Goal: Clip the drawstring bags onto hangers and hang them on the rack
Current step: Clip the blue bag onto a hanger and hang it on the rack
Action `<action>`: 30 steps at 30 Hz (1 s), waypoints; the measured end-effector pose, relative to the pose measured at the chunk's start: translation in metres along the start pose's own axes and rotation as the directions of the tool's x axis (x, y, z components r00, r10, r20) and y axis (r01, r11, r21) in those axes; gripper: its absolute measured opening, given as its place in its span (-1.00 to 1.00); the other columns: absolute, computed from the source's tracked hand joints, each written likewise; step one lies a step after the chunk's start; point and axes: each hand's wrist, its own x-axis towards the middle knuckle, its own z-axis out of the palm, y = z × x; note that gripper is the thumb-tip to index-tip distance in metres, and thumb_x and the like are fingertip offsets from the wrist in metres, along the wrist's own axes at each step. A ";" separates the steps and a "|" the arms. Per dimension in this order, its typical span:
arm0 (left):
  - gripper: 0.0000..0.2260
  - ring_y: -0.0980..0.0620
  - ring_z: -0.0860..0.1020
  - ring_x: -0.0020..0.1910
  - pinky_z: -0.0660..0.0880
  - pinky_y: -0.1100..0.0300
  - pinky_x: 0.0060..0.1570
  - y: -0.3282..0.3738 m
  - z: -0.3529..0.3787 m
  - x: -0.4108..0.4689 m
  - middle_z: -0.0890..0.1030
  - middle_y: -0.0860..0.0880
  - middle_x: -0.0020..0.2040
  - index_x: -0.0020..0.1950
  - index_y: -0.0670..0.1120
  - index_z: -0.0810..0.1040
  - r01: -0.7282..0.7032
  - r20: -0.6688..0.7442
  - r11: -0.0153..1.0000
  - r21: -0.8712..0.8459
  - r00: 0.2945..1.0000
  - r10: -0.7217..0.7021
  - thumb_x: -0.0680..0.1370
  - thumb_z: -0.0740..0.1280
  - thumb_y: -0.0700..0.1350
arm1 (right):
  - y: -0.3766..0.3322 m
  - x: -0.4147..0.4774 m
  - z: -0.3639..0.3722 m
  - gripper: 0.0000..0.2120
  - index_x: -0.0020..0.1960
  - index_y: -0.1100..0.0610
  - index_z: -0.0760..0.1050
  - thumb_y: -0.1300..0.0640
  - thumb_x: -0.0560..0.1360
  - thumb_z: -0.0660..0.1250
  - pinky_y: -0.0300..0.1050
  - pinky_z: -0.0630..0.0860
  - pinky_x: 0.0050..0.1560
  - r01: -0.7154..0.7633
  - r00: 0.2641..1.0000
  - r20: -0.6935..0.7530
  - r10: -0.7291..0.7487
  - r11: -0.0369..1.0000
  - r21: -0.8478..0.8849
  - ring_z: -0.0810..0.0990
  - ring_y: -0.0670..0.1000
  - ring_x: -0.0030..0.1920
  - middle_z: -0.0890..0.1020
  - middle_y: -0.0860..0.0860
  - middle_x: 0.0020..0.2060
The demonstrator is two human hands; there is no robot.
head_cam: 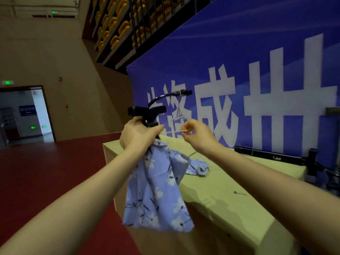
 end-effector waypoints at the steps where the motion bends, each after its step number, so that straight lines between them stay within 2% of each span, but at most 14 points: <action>1: -0.67 -0.11 0.59 0.04 0.47 0.13 -0.11 0.012 -0.001 -0.003 0.64 -0.03 0.00 -0.04 0.02 0.55 -0.021 0.005 1.000 -0.002 1.000 0.021 0.32 0.42 0.17 | -0.002 -0.001 -0.009 -0.90 -0.05 0.14 0.52 0.27 0.52 0.25 0.02 0.50 -0.05 0.017 0.998 -0.052 -0.019 0.999 -0.032 0.55 0.11 -0.06 0.60 0.10 -0.07; 3: -0.68 -0.11 0.58 0.03 0.40 0.16 -0.14 0.038 -0.004 -0.010 0.61 -0.02 -0.07 -0.05 -0.01 0.56 -0.055 0.036 0.998 0.005 0.998 0.055 0.33 0.42 0.15 | -0.003 -0.003 -0.031 -0.92 -0.12 0.13 0.52 0.25 0.51 0.28 0.06 0.52 -0.07 0.000 0.990 -0.140 0.001 1.000 0.004 0.56 0.14 -0.11 0.58 0.09 -0.19; 6: -0.67 -0.13 0.57 0.05 0.43 0.13 -0.11 0.079 -0.003 -0.020 0.63 -0.04 -0.01 -0.06 -0.01 0.56 -0.158 0.094 0.987 0.009 0.983 0.156 0.32 0.42 0.17 | -0.010 -0.004 -0.072 -0.89 -0.17 0.17 0.58 0.18 0.50 0.34 0.13 0.54 -0.07 -0.006 0.965 -0.262 0.030 0.996 0.091 0.57 0.14 -0.19 0.60 0.17 -0.27; 8: -0.70 -0.14 0.57 0.08 0.47 0.09 -0.04 0.106 0.001 -0.025 0.64 -0.07 0.04 -0.11 0.02 0.52 -0.228 0.107 0.973 -0.039 0.967 0.231 0.30 0.41 0.18 | -0.016 -0.009 -0.104 -0.88 -0.13 0.16 0.64 0.12 0.48 0.38 0.09 0.54 -0.08 0.023 0.937 -0.349 0.024 0.991 0.129 0.56 0.10 -0.19 0.66 0.19 -0.24; 10: -0.70 -0.14 0.53 0.16 0.46 0.07 0.07 0.138 0.008 -0.031 0.59 -0.10 0.12 -0.09 0.05 0.54 -0.267 0.091 0.955 -0.127 0.956 0.279 0.30 0.40 0.18 | -0.021 -0.015 -0.140 -0.86 -0.07 0.13 0.67 0.09 0.47 0.39 0.01 0.51 -0.12 0.052 0.905 -0.425 0.005 0.991 0.122 0.55 0.04 -0.19 0.64 0.09 -0.27; 12: -0.67 -0.14 0.51 0.18 0.46 0.06 0.13 0.168 0.021 -0.037 0.54 -0.12 0.15 -0.05 0.02 0.56 -0.254 0.091 0.932 -0.259 0.954 0.285 0.29 0.42 0.17 | -0.023 -0.018 -0.173 -0.84 -0.03 0.11 0.68 0.08 0.46 0.40 -0.01 0.51 -0.08 0.054 0.862 -0.507 0.000 0.994 0.091 0.59 0.03 -0.13 0.65 0.03 -0.22; 13: -0.65 -0.11 0.54 0.14 0.48 0.07 0.08 0.182 0.030 -0.041 0.57 -0.11 0.10 -0.06 0.00 0.56 -0.227 0.127 0.907 -0.354 0.950 0.287 0.28 0.44 0.18 | -0.021 -0.022 -0.190 -0.86 -0.04 0.10 0.68 0.09 0.45 0.40 0.01 0.53 -0.07 0.051 0.842 -0.539 0.007 0.994 0.092 0.61 0.05 -0.12 0.67 0.04 -0.20; 15: -0.60 -0.08 0.60 0.03 0.49 0.11 -0.07 0.209 0.053 -0.058 0.63 -0.09 -0.04 -0.05 -0.05 0.54 -0.147 0.236 0.848 -0.510 0.924 0.302 0.30 0.47 0.18 | -0.010 -0.028 -0.219 -0.93 -0.15 0.08 0.63 0.12 0.47 0.38 0.00 0.56 -0.17 0.033 0.810 -0.584 0.055 0.990 0.139 0.63 0.04 -0.24 0.64 0.03 -0.25; 18: -0.51 -0.11 0.61 0.04 0.50 0.07 -0.05 0.240 0.090 -0.095 0.65 -0.15 -0.04 0.01 -0.11 0.54 -0.147 0.314 0.778 -0.611 0.857 0.409 0.31 0.45 0.24 | 0.015 -0.046 -0.253 -0.77 -0.32 0.07 0.48 0.23 0.51 0.29 -0.11 0.54 -0.33 -0.014 0.781 -0.594 0.192 0.957 0.290 0.65 0.08 -0.35 0.59 0.06 -0.36; 20: -0.58 -0.03 0.60 0.00 0.47 0.13 -0.06 0.260 0.114 -0.127 0.63 -0.05 -0.07 0.03 -0.05 0.55 -0.164 0.357 0.745 -0.646 0.798 0.486 0.36 0.42 0.22 | 0.040 -0.063 -0.277 -0.72 -0.42 0.08 0.49 0.22 0.46 0.29 0.03 0.62 -0.21 -0.046 0.751 -0.623 0.218 0.959 0.279 0.66 0.14 -0.28 0.60 0.07 -0.39; 23: -0.78 0.03 0.57 0.02 0.47 0.15 0.03 0.291 0.150 -0.175 0.61 0.04 -0.05 -0.07 0.08 0.51 -0.136 0.415 0.699 -0.702 0.720 0.556 0.43 0.38 0.18 | 0.076 -0.095 -0.325 -0.74 -0.48 0.01 0.56 0.09 0.37 0.28 0.22 0.60 -0.07 -0.121 0.687 -0.694 0.216 0.975 0.184 0.66 0.17 -0.17 0.62 0.04 -0.41; 25: -0.60 -0.02 0.60 0.05 0.51 0.06 0.11 0.305 0.168 -0.198 0.65 0.00 -0.02 -0.04 0.00 0.54 -0.084 0.446 0.678 -0.730 0.693 0.566 0.35 0.36 0.29 | 0.088 -0.115 -0.349 -0.74 -0.45 0.03 0.51 0.07 0.41 0.30 0.15 0.58 -0.08 -0.138 0.646 -0.737 0.198 0.980 0.143 0.67 0.16 -0.09 0.64 0.04 -0.34; 27: -0.44 -0.05 0.61 0.01 0.53 0.04 0.05 0.322 0.183 -0.218 0.67 -0.04 -0.05 0.02 -0.06 0.58 -0.051 0.469 0.666 -0.745 0.670 0.576 0.29 0.31 0.36 | 0.091 -0.134 -0.371 -0.79 -0.33 0.01 0.50 0.10 0.49 0.31 0.04 0.53 -0.09 -0.124 0.619 -0.774 0.134 0.990 0.073 0.67 0.08 -0.06 0.65 -0.01 -0.30; 30: -0.53 -0.06 0.59 -0.05 0.45 0.11 -0.14 0.350 0.192 -0.241 0.65 -0.06 -0.10 0.01 -0.11 0.58 -0.021 0.475 0.642 -0.766 0.655 0.588 0.40 0.33 0.28 | 0.090 -0.150 -0.405 -0.85 -0.19 0.13 0.53 0.10 0.52 0.32 -0.09 0.54 -0.10 -0.060 0.574 -0.818 0.035 0.998 0.001 0.67 -0.02 -0.16 0.68 0.03 -0.25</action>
